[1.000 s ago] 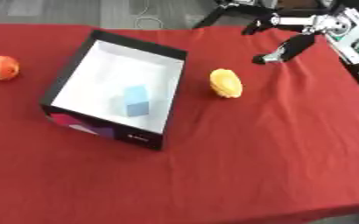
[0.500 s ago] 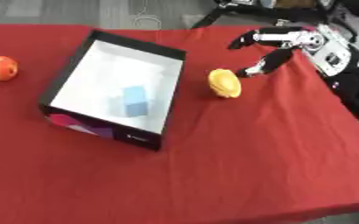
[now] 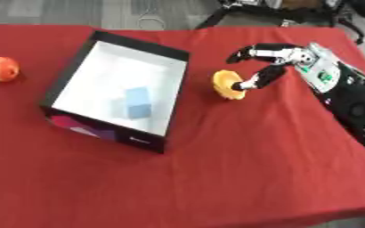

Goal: Pick up objects on the table and place them in the box.

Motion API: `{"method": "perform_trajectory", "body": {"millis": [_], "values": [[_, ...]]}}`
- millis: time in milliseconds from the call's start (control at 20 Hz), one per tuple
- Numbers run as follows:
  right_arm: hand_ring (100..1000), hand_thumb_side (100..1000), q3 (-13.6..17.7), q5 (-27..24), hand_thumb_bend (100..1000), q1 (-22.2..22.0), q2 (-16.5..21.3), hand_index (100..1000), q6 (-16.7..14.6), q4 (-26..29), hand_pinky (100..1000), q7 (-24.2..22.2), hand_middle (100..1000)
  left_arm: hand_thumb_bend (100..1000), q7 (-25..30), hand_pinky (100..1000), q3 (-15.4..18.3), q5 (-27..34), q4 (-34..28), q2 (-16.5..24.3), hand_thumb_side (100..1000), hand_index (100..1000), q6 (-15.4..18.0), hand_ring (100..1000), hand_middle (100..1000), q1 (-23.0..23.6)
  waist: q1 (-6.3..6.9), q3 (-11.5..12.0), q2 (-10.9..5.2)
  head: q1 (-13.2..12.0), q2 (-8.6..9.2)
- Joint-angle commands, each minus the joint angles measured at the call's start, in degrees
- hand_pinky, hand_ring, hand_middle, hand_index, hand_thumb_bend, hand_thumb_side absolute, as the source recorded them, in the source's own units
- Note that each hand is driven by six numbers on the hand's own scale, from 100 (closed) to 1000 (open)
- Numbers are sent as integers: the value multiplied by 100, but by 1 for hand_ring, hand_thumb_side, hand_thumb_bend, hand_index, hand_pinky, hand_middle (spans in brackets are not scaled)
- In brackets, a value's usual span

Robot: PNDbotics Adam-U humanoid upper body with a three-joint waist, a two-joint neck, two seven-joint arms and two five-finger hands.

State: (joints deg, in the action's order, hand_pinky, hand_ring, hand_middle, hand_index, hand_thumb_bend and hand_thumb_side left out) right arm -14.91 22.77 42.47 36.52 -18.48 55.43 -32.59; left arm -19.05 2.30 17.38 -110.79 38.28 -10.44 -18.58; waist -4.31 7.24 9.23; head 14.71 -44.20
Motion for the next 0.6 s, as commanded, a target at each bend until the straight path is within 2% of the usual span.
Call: {"method": "perform_trajectory", "body": {"millis": [50,350,600], "values": [[942,510,2,-97,413,21,126,916,87,222,979,125,882,230,27,844,34,-16,-31,108,710,868,4,737,748,-30,2,-5,-19,-19,8],[943,566,-75,-129,421,-94,104,921,224,400,979,276,882,231,42,844,30,-14,-11,104,711,866,2,737,747,-27,4,-6,-13,-8,8],[945,547,-104,-121,425,-135,106,924,233,470,979,395,885,230,46,844,30,-16,4,97,713,866,-1,738,747,-14,2,-9,-10,-4,8]]}}
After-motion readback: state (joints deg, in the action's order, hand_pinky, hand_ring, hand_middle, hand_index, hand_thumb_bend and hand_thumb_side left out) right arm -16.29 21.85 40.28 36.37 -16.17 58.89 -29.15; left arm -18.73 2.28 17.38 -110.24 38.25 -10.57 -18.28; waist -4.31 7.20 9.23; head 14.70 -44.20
